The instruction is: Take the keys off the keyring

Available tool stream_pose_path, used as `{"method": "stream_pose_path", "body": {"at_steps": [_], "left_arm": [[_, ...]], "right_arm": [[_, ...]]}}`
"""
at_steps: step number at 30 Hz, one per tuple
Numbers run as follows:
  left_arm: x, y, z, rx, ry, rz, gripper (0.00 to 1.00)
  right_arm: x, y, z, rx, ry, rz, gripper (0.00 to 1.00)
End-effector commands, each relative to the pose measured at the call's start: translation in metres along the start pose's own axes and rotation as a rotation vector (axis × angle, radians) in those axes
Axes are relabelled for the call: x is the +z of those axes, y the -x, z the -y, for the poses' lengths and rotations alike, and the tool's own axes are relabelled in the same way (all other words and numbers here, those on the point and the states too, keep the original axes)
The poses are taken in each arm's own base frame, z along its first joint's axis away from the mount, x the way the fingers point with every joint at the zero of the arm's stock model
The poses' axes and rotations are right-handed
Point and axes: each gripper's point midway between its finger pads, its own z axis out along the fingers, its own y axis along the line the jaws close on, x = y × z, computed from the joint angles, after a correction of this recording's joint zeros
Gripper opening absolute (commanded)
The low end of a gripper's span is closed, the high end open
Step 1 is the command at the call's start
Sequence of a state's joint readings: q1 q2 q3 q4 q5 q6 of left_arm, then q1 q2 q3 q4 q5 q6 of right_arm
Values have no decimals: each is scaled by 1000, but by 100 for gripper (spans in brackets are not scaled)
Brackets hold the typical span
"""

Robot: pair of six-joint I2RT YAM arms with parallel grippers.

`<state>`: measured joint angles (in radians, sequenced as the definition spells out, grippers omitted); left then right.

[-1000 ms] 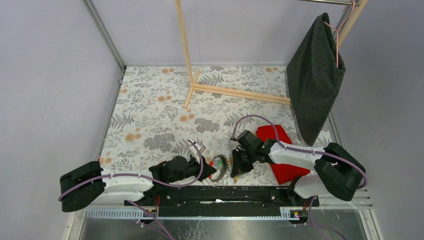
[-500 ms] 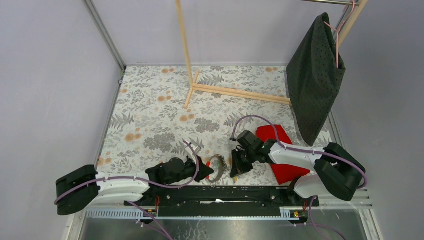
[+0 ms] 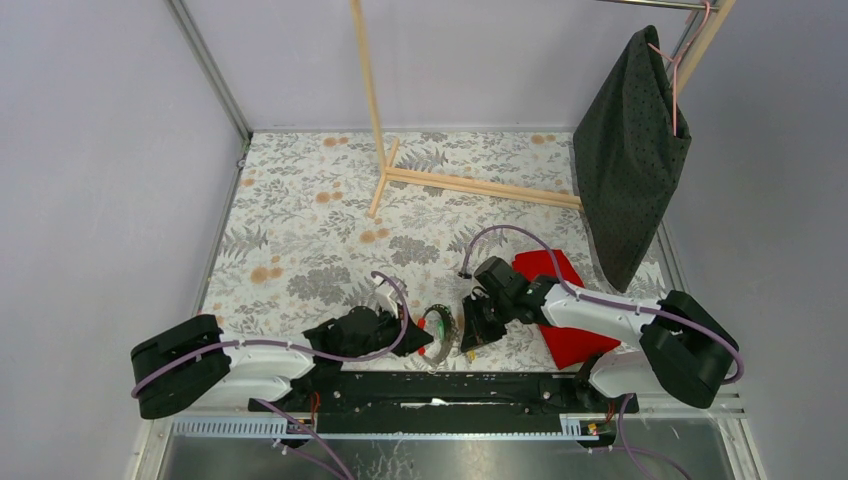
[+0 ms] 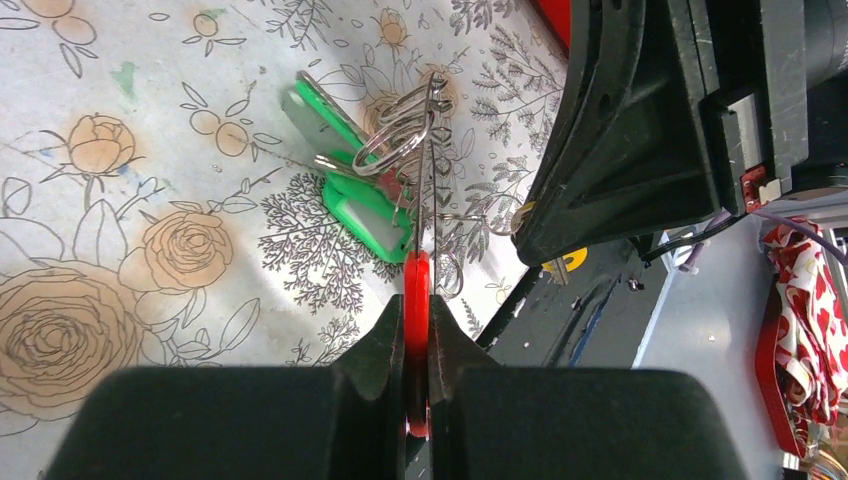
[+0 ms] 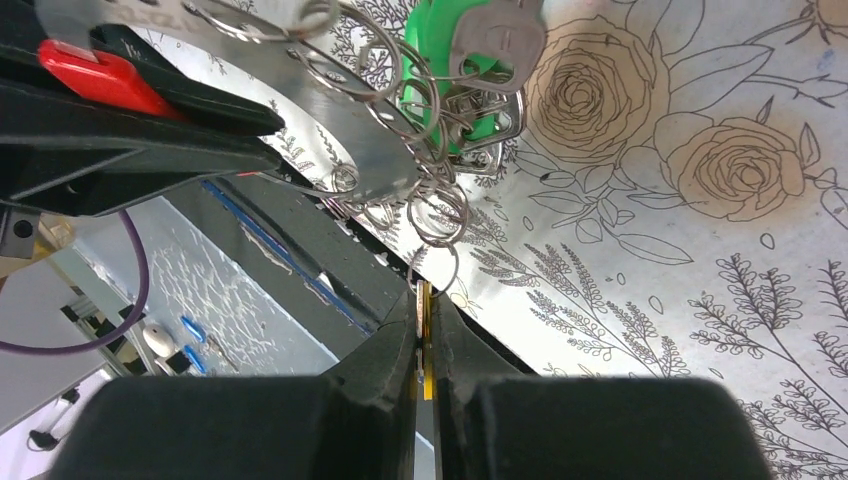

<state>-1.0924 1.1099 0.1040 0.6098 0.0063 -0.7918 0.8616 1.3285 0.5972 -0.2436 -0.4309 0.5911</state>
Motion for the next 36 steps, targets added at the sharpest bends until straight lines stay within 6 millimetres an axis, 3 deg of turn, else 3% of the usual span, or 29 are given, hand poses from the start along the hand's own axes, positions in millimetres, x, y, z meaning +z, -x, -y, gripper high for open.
{"method": "stream_pose_path", "body": {"at_steps": [1, 14, 23, 36], "left_arm": [[-1, -18, -14, 58, 29, -73, 0], [-3, -22, -19, 169, 20, -91, 0], [-1, -29, -22, 201, 36, -121, 0], [-1, -28, -35, 194, 113, -105, 0]], "right_arm": [[-5, 5, -7, -40, 13, -12, 0], [4, 5, -4, 8, 2, -40, 0], [2, 14, -8, 8, -9, -18, 0], [-6, 17, 3, 34, -62, 8, 0]]}}
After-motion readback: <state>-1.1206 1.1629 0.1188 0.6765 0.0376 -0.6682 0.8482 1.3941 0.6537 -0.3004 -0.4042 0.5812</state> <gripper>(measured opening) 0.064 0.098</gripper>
